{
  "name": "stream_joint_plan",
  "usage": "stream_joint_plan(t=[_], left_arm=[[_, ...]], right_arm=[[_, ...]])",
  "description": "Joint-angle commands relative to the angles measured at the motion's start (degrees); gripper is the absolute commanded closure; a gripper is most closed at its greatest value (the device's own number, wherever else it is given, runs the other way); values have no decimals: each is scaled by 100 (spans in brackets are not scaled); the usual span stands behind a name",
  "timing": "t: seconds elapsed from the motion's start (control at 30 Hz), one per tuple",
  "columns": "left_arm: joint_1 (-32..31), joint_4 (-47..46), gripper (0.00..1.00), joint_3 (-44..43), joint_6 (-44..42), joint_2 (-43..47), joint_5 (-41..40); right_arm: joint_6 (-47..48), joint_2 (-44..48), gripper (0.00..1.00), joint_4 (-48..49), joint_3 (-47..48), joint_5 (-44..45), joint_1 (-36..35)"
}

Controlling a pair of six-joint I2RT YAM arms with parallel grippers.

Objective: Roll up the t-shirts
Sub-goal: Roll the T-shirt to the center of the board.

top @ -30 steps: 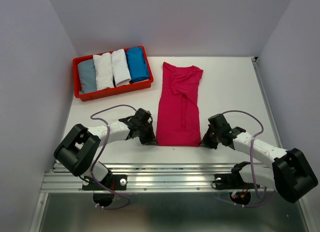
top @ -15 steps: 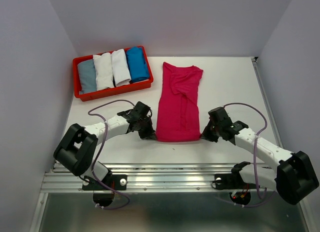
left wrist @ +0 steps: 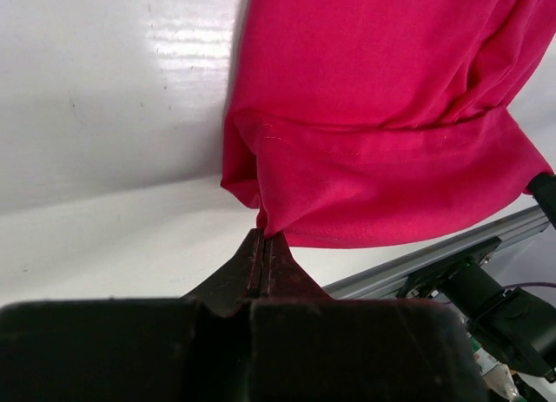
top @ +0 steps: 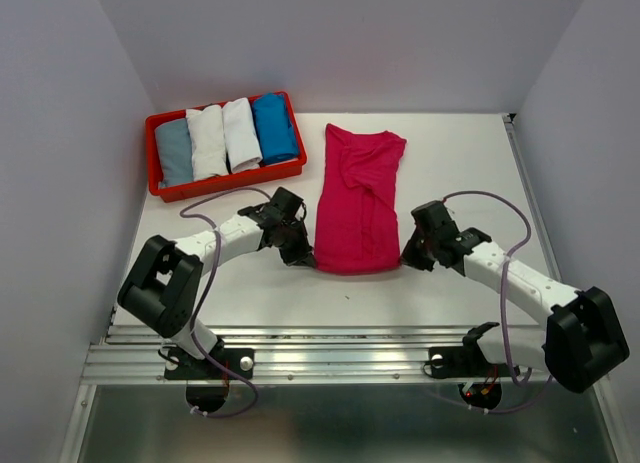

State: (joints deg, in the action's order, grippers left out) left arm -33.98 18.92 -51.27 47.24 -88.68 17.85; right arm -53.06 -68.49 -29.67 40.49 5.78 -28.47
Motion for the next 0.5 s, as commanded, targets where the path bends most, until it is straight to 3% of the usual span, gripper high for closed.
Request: stream_joint_plan(t=[0.0, 0.47], left_arm=[[84, 235, 100, -419, -207, -175, 43], [339, 543, 100, -1271, -611, -922, 114]], right_arm=[[199, -199, 99, -30, 389, 336, 34], [454, -815, 99, -12, 890, 670, 34]])
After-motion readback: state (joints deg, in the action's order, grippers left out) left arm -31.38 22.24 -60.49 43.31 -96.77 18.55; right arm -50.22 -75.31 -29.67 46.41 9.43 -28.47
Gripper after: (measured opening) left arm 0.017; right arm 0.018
